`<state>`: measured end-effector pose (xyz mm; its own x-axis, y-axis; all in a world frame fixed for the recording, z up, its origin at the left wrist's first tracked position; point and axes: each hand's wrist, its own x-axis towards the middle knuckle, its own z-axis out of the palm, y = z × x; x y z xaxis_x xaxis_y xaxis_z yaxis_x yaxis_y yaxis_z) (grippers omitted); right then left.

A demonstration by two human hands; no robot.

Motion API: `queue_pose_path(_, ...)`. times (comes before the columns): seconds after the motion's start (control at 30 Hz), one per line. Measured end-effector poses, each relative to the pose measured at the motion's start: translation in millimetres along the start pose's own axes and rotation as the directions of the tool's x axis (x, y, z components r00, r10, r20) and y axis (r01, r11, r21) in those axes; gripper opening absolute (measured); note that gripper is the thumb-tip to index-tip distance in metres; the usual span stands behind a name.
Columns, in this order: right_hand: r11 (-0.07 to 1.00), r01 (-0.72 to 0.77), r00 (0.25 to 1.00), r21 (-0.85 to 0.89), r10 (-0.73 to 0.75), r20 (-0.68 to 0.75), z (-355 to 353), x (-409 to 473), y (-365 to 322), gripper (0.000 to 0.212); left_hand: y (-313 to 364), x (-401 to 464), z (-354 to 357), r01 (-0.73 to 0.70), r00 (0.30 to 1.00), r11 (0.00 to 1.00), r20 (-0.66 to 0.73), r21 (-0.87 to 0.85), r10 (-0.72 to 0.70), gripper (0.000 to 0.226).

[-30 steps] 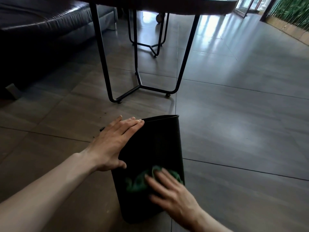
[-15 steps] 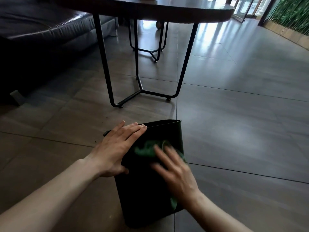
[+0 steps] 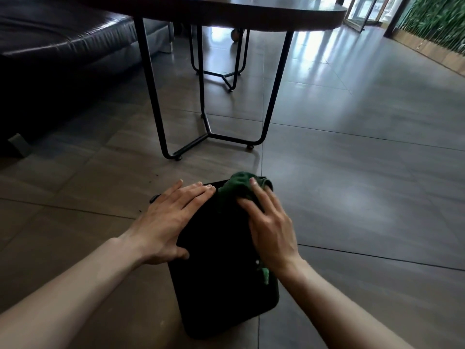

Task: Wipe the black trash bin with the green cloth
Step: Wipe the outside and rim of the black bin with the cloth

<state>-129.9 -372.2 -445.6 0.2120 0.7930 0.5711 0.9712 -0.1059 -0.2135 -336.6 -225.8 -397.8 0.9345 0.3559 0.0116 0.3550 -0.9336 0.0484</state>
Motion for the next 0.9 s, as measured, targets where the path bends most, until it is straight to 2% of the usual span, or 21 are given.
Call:
queue_pose_path(0.07,0.971,0.238,0.970,-0.026,-0.236,0.061,13,-30,-3,0.026,0,0,1,-0.001,1.000,1.000,-0.009,0.007,0.001,0.141)
queue_pose_path(0.13,0.861,0.508,0.846,0.017,-0.503,0.178,24,-79,-4,0.021,2,0,1,-0.014,1.000,1.000,-0.026,0.003,0.014,0.137)
queue_pose_path(0.17,0.797,0.604,0.770,0.023,-0.590,0.241,27,-102,-4,0.019,3,0,0,-0.018,1.000,1.000,-0.022,0.003,0.018,0.138)
queue_pose_path(0.23,0.688,0.725,0.652,-0.013,-0.680,0.336,27,-126,-5,0.018,4,-1,1,-0.020,1.000,1.000,-0.017,0.010,0.020,0.142)
queue_pose_path(0.27,0.669,0.743,0.630,-0.016,-0.691,0.354,24,-124,-4,0.018,4,-1,1,-0.021,1.000,1.000,-0.018,0.020,0.021,0.142)
queue_pose_path(0.3,0.695,0.719,0.655,-0.004,-0.676,0.337,21,-114,-5,0.016,4,-1,0,-0.021,1.000,0.999,-0.015,0.029,0.022,0.142)
queue_pose_path(0.33,0.760,0.649,0.727,0.015,-0.626,0.283,17,-98,-6,0.014,4,-1,1,-0.022,1.000,0.999,-0.019,0.029,0.022,0.140)
queue_pose_path(0.4,0.924,0.380,0.915,0.041,-0.382,0.126,9,-55,-12,0.018,4,-1,1,-0.022,0.999,1.000,-0.037,0.003,0.022,0.132)
queue_pose_path(0.43,0.974,0.224,0.973,0.038,-0.226,0.054,6,-32,-15,0.022,5,-1,0,-0.023,0.999,1.000,-0.029,-0.003,0.023,0.130)
queue_pose_path(0.47,0.995,0.090,0.996,0.033,-0.090,0.003,4,-13,-21,0.024,4,-1,0,-0.021,1.000,1.000,-0.016,-0.005,0.021,0.130)
queue_pose_path(0.5,0.999,0.022,0.999,0.025,-0.022,-0.024,4,-1,-26,0.023,4,-1,0,-0.014,1.000,1.000,-0.010,-0.012,0.014,0.131)
queue_pose_path(0.53,1.000,0.029,0.999,0.011,-0.028,-0.026,7,3,-31,0.021,3,-1,1,-0.006,1.000,1.000,-0.009,-0.021,0.005,0.131)
queue_pose_path(0.6,0.975,0.220,0.975,-0.012,-0.219,0.029,17,-17,-33,0.017,3,0,2,-0.006,0.999,0.999,-0.032,-0.031,0.005,0.127)
queue_pose_path(0.63,0.934,0.358,0.931,0.009,-0.358,0.074,21,-36,-30,0.015,3,0,4,-0.013,0.998,0.999,-0.055,-0.030,0.011,0.122)
queue_pose_path(0.7,0.807,0.588,0.788,0.057,-0.587,0.185,27,-82,-21,0.016,3,0,4,-0.022,0.998,0.999,-0.062,-0.023,0.021,0.123)
queue_pose_path(0.77,0.686,0.727,0.650,0.019,-0.697,0.303,24,-112,-7,0.022,2,0,4,-0.019,1.000,1.000,-0.020,-0.003,0.019,0.137)
queue_pose_path(0.8,0.649,0.761,0.608,0.007,-0.716,0.344,21,-115,2,0.020,2,-1,5,-0.017,1.000,1.000,-0.018,0.009,0.017,0.141)
queue_pose_path(0.83,0.657,0.754,0.613,0.003,-0.705,0.357,17,-110,9,0.016,2,0,4,-0.017,1.000,1.000,-0.022,0.018,0.018,0.142)
queue_pose_path(0.87,0.710,0.704,0.667,0.011,-0.667,0.333,12,-100,14,0.012,1,0,4,-0.018,1.000,1.000,-0.024,0.021,0.018,0.142)
queue_pose_path(0.9,0.793,0.609,0.755,0.018,-0.587,0.294,6,-86,18,0.011,2,1,4,-0.017,1.000,1.000,-0.022,0.017,0.017,0.142)
